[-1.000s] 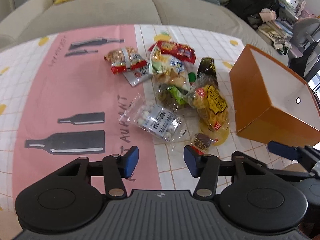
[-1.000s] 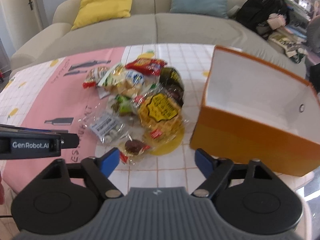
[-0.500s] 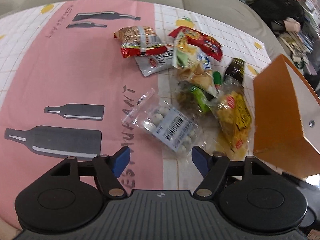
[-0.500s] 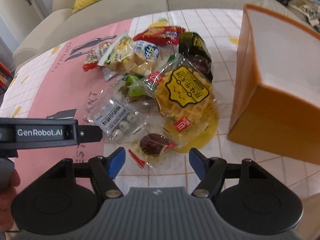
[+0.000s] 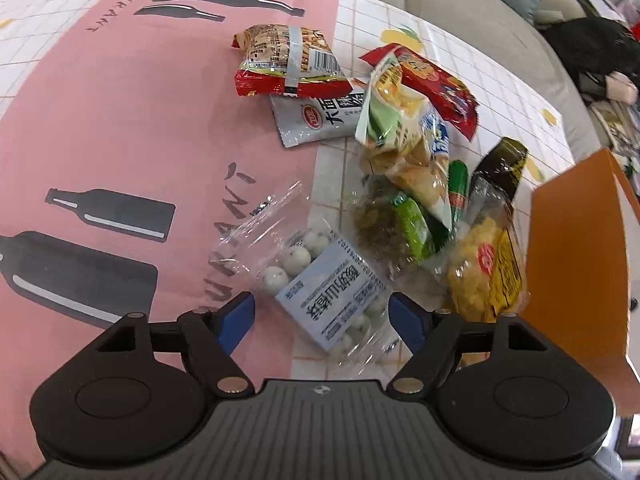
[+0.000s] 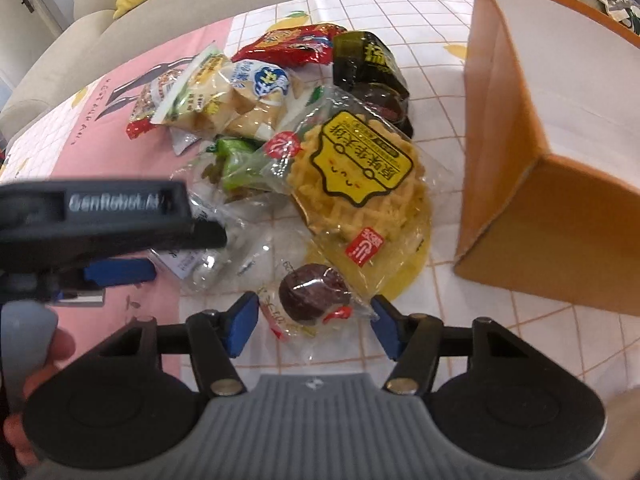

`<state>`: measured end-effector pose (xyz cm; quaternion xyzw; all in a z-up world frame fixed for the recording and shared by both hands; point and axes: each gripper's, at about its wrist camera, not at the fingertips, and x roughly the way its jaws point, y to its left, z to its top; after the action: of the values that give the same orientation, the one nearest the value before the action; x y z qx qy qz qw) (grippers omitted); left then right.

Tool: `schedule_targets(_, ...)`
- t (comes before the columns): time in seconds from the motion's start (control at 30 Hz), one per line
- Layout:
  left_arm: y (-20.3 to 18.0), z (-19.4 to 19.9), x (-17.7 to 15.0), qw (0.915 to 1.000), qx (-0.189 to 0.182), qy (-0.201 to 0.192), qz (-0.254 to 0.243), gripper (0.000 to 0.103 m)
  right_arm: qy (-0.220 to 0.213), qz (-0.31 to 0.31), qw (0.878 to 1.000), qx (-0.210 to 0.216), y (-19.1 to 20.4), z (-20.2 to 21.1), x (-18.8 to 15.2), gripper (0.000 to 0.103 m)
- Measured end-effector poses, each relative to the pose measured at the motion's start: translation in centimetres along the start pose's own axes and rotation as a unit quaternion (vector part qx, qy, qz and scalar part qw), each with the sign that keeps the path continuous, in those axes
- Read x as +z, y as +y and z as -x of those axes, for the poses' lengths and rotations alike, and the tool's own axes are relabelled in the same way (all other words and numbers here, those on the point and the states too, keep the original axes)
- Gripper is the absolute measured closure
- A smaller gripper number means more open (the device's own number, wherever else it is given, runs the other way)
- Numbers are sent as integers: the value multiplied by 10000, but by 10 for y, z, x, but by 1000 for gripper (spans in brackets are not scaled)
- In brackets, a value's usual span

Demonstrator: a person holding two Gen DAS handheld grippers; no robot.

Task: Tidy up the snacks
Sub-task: 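Move the left tool to the clear white-ball bag while the right tool approaches the red-wrapped brown candy, then close the left tool on the white-ball bag while the right tool grasps the brown candy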

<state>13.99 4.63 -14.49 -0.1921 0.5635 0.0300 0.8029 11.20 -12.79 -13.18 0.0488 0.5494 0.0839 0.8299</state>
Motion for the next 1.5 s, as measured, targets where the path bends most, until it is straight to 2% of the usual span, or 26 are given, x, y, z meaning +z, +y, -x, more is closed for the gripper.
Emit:
schedule_targets(0.1,-15,-5,1,9994,351,-14,-76,10,34,6,10000,3,-1,0,2,43)
schedule_targets(0.13,-20,-7,1,9988,475,-27,-111,6,34,8,10000,-2,-1,-1,3,43)
schedule_targets(0.2,-24,-11,3,9986,526,-44,-32,2,13,59,10000,-9,0,-1,3,43)
schedule_targets(0.37,-33,-18,4,9958,875,-123,-229,1,-2,61,10000,0,1,-1,1,43)
schedule_targets(0.53,-31,-13,-2,9952,837,-141,-483,14,-5,105,9999,14,2,1,-3,43)
schedule_targets(0.7,-21,-6,-5,9940,707,189,-813,20,65,291,9996,36,3,5,-6,43)
schedule_targets(0.8,-12,-1,-8,9898,620,458,-1199,21,132,439,9989,77,1,6,-9,44)
schedule_targets(0.93,-3,3,-11,9790,623,824,-1757,19,237,542,9982,110,-5,10,-14,44)
schedule_targets(1.0,3,5,-11,9791,637,853,-1732,19,255,537,9982,117,-7,11,-15,43)
schedule_targets(1.13,15,8,-10,9879,620,686,-1246,11,219,496,9984,141,-6,12,-12,41)
schedule_targets(1.2,18,8,-10,9909,632,567,-1041,9,147,466,9986,185,-5,16,-13,32)
schedule_targets(1.27,18,8,-10,9927,705,433,-882,7,59,478,9987,185,-3,19,-13,29)
schedule_targets(1.43,6,1,-19,9880,1147,111,-1024,6,-65,583,9983,25,-1,20,-14,29)
schedule_targets(1.5,3,0,-22,9869,1191,8,-1092,6,-95,651,9978,-20,0,17,-13,30)
